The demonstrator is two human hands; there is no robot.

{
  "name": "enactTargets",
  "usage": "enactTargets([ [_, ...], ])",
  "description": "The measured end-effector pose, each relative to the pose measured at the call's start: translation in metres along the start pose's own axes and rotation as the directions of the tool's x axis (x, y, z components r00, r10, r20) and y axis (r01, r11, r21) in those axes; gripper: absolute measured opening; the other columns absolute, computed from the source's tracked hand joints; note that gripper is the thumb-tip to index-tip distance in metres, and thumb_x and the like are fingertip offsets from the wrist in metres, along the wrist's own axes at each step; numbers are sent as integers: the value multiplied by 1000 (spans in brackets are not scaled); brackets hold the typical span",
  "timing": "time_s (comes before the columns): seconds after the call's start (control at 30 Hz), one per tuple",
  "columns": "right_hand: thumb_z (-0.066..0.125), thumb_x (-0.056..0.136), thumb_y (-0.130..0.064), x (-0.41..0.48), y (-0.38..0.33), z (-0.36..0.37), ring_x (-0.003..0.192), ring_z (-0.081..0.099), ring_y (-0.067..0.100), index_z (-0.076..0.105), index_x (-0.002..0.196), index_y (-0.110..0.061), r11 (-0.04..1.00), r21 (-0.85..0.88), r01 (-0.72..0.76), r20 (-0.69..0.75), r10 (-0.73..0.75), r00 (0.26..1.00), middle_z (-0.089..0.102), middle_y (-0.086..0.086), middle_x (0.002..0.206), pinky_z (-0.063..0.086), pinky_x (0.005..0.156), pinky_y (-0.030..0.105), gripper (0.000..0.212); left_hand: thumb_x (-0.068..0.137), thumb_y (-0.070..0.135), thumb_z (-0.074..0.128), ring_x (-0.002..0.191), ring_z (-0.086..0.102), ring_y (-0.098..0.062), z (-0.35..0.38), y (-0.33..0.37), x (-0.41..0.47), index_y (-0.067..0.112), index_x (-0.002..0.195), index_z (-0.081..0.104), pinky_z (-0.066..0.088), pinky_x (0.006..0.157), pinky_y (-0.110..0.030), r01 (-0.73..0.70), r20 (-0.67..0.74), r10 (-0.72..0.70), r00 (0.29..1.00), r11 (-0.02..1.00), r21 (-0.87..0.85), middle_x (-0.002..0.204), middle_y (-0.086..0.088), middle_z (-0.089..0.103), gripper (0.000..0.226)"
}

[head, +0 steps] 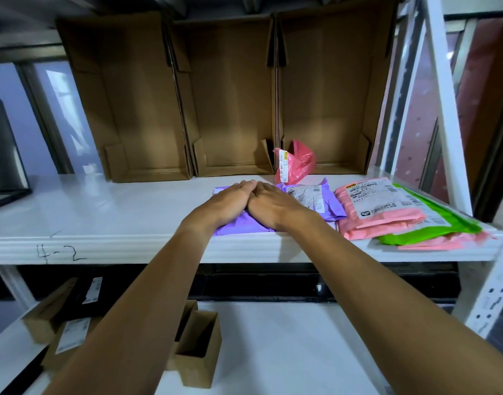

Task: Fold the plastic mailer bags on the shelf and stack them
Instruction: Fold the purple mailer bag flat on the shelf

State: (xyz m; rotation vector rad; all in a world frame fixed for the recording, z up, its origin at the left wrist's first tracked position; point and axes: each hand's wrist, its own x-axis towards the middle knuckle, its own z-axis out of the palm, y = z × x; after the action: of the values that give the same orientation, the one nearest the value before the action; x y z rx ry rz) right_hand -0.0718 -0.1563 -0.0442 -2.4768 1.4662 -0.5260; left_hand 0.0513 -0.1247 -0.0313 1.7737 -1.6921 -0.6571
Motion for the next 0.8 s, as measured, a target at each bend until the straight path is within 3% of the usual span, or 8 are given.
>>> enactTargets([
  [0.1, 11, 89, -43, -4, -3, -2, 144, 30, 26, 31, 153, -23, 998, -25, 51, 22, -51, 998, 35, 9, 157, 25, 119, 47, 69, 56, 107, 25, 145, 33, -8, 3, -9, 17, 55, 140, 46, 17, 121, -44, -3, 24, 4, 1000, 998, -58, 153, 24, 42, 101],
  [0.27, 14, 90, -46, -8, -5, -6, 135, 43, 26, 41, 145, -29, 999, 1, 49, 37, -49, 998, 44, 6, 151, 35, 113, 48, 63, 49, 111, 25, 145, 34, -15, 3, -3, 12, 62, 133, 49, 19, 119, -49, 0, 40, 1, 999, 999, -35, 152, 22, 44, 100],
  [0.47, 21, 88, -48, -1, -7, -12, 130, 48, 26, 49, 140, -32, 999, 46, -22, 93, 17, 996, 49, 4, 148, 41, 107, 48, 61, 80, 91, 23, 134, 45, -22, -6, 11, -14, 53, 133, 55, 28, 116, -42, 38, 80, -38, 996, 999, 4, 148, 11, 50, 73],
  [0.67, 23, 90, -50, 2, -9, -16, 142, 35, 27, 39, 149, -30, 997, 45, -58, 120, 53, 991, 37, 5, 157, 31, 115, 49, 65, 79, 87, 17, 136, 44, -22, -3, 2, -2, 49, 140, 50, 28, 117, -43, 67, 31, -68, 997, 997, 31, 153, 7, 47, 79],
  [0.8, 35, 96, -42, 8, -13, -27, 143, 33, 30, 37, 151, -20, 989, 43, -142, 156, 133, 979, 32, 7, 159, 31, 116, 46, 59, 97, 73, 11, 141, 39, -25, -3, -2, 2, 41, 149, 41, 26, 115, -38, 85, 11, -86, 996, 995, 55, 156, -1, 42, 68],
])
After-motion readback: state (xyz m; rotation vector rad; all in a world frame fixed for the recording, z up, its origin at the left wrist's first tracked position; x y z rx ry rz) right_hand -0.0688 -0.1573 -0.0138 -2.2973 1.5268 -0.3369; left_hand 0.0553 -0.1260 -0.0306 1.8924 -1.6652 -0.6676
